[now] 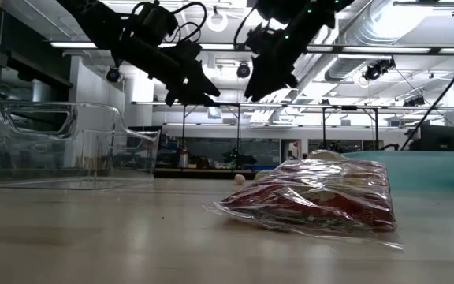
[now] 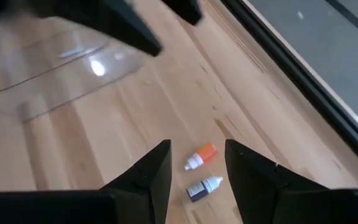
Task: Pick & Place Food Item
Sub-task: Put the dark red food coloring bottle into the red bin
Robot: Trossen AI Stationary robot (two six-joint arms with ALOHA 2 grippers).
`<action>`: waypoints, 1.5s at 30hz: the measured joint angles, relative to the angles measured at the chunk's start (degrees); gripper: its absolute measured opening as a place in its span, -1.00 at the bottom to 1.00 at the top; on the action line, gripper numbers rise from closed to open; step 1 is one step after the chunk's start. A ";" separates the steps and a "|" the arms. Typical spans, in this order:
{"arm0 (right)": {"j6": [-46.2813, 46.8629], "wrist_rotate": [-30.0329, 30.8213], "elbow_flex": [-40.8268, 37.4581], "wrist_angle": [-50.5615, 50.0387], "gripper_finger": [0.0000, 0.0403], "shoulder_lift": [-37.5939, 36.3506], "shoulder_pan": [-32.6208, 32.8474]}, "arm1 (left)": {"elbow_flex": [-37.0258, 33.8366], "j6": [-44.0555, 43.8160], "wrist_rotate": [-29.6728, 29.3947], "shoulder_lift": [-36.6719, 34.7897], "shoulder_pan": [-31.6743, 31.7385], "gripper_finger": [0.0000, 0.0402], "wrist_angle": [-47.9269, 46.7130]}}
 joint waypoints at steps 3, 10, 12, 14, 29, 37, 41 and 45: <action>4.22 1.83 1.27 -1.47 -0.31 1.72 0.02 | 0.00 0.01 0.01 0.00 -0.02 -0.03 0.00; 11.73 4.22 1.34 -1.28 -0.31 4.09 1.55 | 0.00 0.01 -0.01 0.00 -0.01 -0.03 0.00; 13.84 4.29 1.32 -1.87 -0.31 4.42 1.90 | 0.00 0.00 -0.01 0.00 -0.02 -0.03 -0.01; 16.59 4.29 1.32 -2.80 -0.31 4.42 1.88 | 0.00 0.00 0.00 0.00 -0.02 -0.03 0.00; 36.09 3.96 1.32 -10.54 -0.31 4.93 1.95 | 0.00 -0.01 -0.01 0.00 0.00 -0.03 0.00; 39.98 -0.34 1.25 -6.92 -0.31 11.32 1.92 | 0.01 0.00 -0.01 0.00 -0.01 -0.03 0.00; 41.25 -0.80 1.25 -5.32 -0.31 13.62 1.93 | 0.00 -0.01 0.00 0.00 0.00 -0.03 -0.01; 42.77 -0.02 1.25 -5.36 -0.31 14.12 1.68 | 0.00 0.00 0.01 0.00 0.00 -0.03 -0.02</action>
